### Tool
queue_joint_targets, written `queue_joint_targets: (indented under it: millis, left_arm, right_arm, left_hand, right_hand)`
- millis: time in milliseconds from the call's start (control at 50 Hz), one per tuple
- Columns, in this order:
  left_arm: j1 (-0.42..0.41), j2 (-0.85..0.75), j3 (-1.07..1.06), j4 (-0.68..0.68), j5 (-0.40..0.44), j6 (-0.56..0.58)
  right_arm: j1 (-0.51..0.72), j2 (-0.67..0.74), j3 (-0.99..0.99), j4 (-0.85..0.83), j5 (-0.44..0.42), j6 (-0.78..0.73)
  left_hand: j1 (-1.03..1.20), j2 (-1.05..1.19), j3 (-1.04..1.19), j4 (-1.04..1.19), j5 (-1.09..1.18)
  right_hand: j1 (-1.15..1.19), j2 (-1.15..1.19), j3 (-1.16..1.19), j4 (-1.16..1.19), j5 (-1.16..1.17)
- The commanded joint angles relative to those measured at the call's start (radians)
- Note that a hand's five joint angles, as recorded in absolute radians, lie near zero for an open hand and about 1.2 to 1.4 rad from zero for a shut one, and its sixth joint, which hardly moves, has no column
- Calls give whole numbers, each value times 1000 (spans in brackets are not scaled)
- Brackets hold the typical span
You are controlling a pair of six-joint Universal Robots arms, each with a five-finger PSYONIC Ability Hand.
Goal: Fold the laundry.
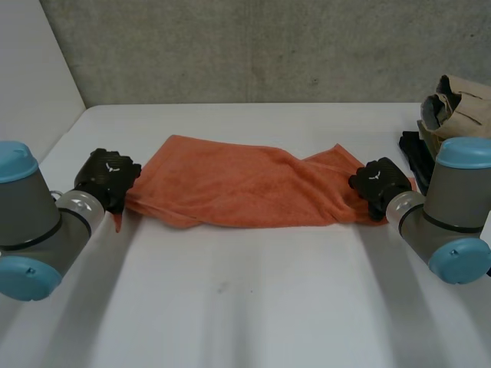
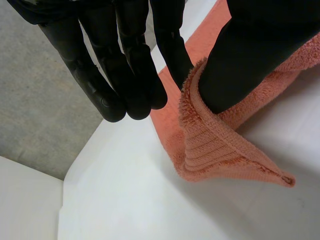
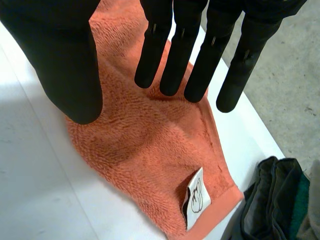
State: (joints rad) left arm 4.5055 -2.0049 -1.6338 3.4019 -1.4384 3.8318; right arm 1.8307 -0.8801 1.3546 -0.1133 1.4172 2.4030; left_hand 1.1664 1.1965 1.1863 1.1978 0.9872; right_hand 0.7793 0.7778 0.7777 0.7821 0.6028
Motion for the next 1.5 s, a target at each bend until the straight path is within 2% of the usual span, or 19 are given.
queue_joint_targets:
  millis: [20,200,260,320,400,480,580,700,780,860,1020,1120,1180,1200,1220,1320,1340,1400,1500]
  left_arm:
    - [-3,15,3,-3,-2,-8]
    - [-5,23,3,-3,-5,-17]
    - [-5,32,6,-3,-5,-21]
    - [-2,46,5,-9,-7,-29]
    - [0,100,6,-33,-8,-44]
    - [0,207,9,-81,-2,-80]
    - [1,377,43,-182,1,-182]
    - [-3,535,106,-265,30,-290]
    - [-6,609,146,-300,73,-339]
    - [-16,621,158,-312,82,-350]
    - [-16,522,115,-319,53,-337]
    - [-28,489,48,-328,46,-328]
    - [-34,489,23,-325,44,-325]
    - [-40,489,13,-328,46,-325]
    - [-42,489,11,-328,46,-325]
    - [-46,508,9,-345,46,-325]
    - [-46,523,17,-352,50,-325]
    - [-48,558,43,-368,52,-330]
    - [-72,603,101,-389,58,-336]
  right_arm:
    - [-2,36,-22,-3,-3,7]
    - [10,72,-46,4,5,51]
    - [7,58,-40,6,14,79]
    - [2,-3,-12,-8,46,137]
    - [-21,-153,40,-6,57,220]
    - [-50,-302,84,38,39,277]
    - [-114,-472,69,159,-6,321]
    - [-143,-542,-51,238,-63,372]
    - [-134,-494,-166,244,-75,404]
    - [-113,-383,-285,228,-73,423]
    - [-27,-85,-454,146,-73,426]
    - [21,123,-499,5,-69,430]
    - [36,203,-506,-61,-61,430]
    - [47,246,-514,-95,-52,424]
    - [51,263,-522,-107,-40,421]
    - [56,242,-537,-76,106,426]
    - [56,189,-526,-24,170,436]
    - [56,63,-479,103,236,435]
    - [48,-115,-362,315,233,423]
  left_hand:
    - [230,200,210,198,235]
    - [230,200,210,198,235]
    - [230,200,210,198,235]
    - [230,200,210,198,235]
    - [230,200,210,198,235]
    - [230,200,210,198,235]
    - [230,200,210,198,235]
    - [230,200,210,198,235]
    - [230,200,210,198,235]
    - [230,200,210,198,235]
    - [230,200,210,198,235]
    - [230,200,210,198,235]
    - [230,200,210,198,235]
    - [230,200,210,198,235]
    - [230,200,210,198,235]
    - [230,200,210,198,235]
    - [230,200,210,198,235]
    - [230,200,210,198,235]
    - [230,200,210,198,235]
  right_hand:
    - [65,66,66,62,67]
    - [-44,-43,-43,-47,-42]
    - [615,617,617,612,617]
    - [617,618,619,614,619]
    - [617,618,619,614,619]
    - [617,618,619,614,619]
    - [617,618,619,614,619]
    - [617,618,619,614,619]
    - [617,618,619,614,619]
    - [617,618,619,614,619]
    - [617,618,619,614,619]
    - [617,618,619,614,619]
    - [38,39,39,35,39]
    - [-502,-501,-501,-505,-500]
    - [-605,-603,-603,-608,-603]
    - [-605,-603,-603,-608,-603]
    - [-605,-603,-603,-608,-603]
    - [-605,-603,-603,-608,-603]
    - [-605,-603,-603,-608,-603]
